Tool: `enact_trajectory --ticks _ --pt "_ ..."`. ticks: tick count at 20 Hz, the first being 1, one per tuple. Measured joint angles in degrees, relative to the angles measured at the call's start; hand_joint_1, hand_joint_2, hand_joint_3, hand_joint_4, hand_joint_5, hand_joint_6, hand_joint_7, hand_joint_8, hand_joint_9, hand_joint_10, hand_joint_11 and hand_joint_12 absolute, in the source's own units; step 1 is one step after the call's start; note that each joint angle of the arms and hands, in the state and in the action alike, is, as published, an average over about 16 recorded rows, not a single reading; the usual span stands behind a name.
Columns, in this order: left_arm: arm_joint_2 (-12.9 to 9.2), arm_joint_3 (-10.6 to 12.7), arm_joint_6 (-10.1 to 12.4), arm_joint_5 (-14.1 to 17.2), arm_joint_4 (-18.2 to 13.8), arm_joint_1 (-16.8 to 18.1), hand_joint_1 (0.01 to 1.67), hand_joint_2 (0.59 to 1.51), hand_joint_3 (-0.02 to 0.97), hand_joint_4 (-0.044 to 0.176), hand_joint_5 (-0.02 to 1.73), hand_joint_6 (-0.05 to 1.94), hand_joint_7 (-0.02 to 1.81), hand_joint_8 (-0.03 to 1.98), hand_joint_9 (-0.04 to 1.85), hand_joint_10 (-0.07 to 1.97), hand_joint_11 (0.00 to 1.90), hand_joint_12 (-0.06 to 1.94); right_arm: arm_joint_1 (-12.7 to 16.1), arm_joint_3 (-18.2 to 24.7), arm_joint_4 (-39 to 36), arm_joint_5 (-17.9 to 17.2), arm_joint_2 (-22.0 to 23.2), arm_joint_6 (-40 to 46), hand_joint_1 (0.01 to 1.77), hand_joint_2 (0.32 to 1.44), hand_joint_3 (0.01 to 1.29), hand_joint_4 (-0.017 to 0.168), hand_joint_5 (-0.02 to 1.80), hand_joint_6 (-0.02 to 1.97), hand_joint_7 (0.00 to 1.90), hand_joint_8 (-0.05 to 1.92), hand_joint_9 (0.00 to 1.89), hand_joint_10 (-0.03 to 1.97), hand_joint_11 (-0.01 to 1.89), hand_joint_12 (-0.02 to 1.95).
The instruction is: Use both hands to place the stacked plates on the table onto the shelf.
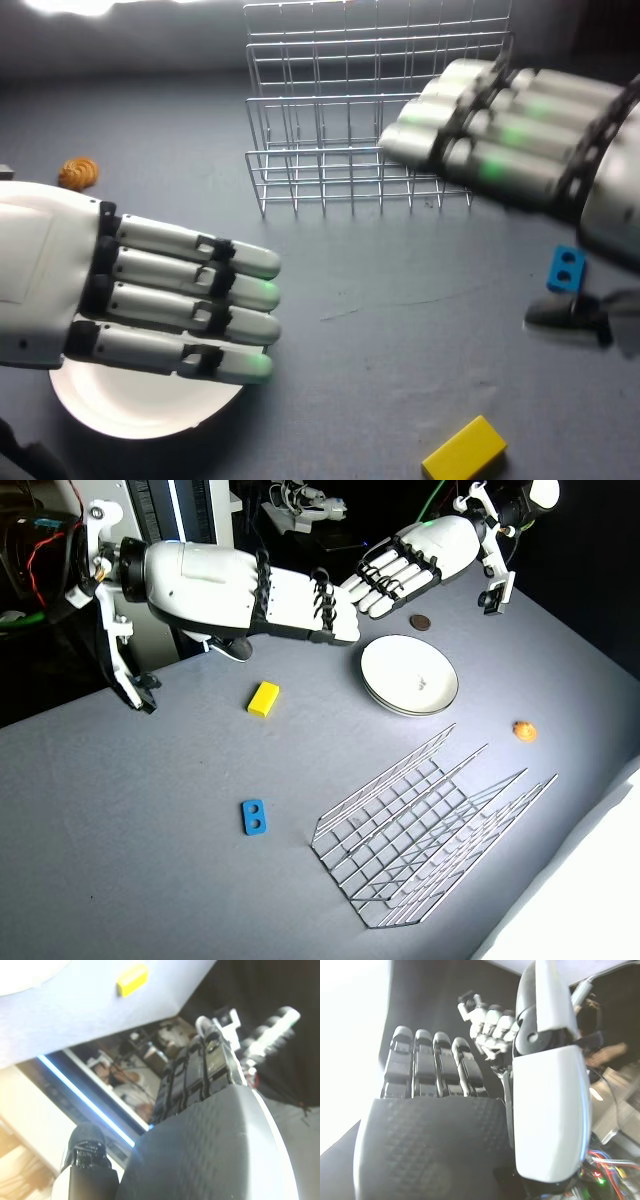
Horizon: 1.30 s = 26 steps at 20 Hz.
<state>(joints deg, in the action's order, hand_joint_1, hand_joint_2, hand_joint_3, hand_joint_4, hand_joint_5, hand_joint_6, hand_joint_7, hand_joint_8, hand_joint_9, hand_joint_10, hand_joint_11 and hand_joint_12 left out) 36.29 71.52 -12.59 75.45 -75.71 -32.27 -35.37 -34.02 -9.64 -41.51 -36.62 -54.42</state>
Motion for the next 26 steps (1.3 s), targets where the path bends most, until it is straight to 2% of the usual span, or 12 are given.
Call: enact_trajectory --ticks 6,11,15,19,26 --pt "-0.7 -0.4 3.4 -0.3 -1.8 0.8 0.01 1.149 0.030 -0.006 0.02 -0.01 0.02 -0.01 0.02 0.01 0.02 -0.01 -0.3 0.3 1.3 1.5 -0.2 2.0 1.19 0.93 0.02 0.002 0.02 0.02 0.02 0.01 0.02 0.00 0.02 0.00" --pt "-1.2 -1.1 5.8 -1.3 -3.1 1.2 0.01 1.149 0.030 -0.006 0.02 -0.01 0.02 -0.01 0.02 0.01 0.02 -0.01 0.1 -0.2 -2.4 4.7 -0.4 7.4 1.16 0.95 0.02 0.000 0.02 0.02 0.02 0.01 0.02 0.01 0.02 0.05" --pt "-1.6 -1.2 6.8 -2.2 -4.2 0.9 0.01 1.149 0.027 -0.006 0.02 -0.01 0.02 -0.01 0.02 0.01 0.02 -0.01 0.1 -0.5 -4.9 5.7 -0.5 10.2 1.13 0.97 0.02 0.000 0.02 0.02 0.02 0.01 0.02 0.01 0.02 0.10" --pt "-1.8 -0.4 6.1 -3.6 -4.7 -0.4 0.01 1.150 0.023 -0.006 0.02 -0.01 0.02 -0.01 0.02 0.01 0.02 -0.01 0.1 -0.6 -4.9 6.2 -0.6 10.1 1.11 0.98 0.02 -0.001 0.02 0.02 0.02 0.01 0.02 0.01 0.02 0.12" --pt "-2.2 1.9 4.4 -7.0 -4.3 -5.0 0.01 1.151 0.016 -0.006 0.02 -0.01 0.02 -0.01 0.02 0.01 0.02 -0.01 0.0 -0.6 -5.0 6.6 -0.7 9.7 1.08 1.00 0.02 0.000 0.02 0.02 0.02 0.01 0.02 0.01 0.01 0.09"
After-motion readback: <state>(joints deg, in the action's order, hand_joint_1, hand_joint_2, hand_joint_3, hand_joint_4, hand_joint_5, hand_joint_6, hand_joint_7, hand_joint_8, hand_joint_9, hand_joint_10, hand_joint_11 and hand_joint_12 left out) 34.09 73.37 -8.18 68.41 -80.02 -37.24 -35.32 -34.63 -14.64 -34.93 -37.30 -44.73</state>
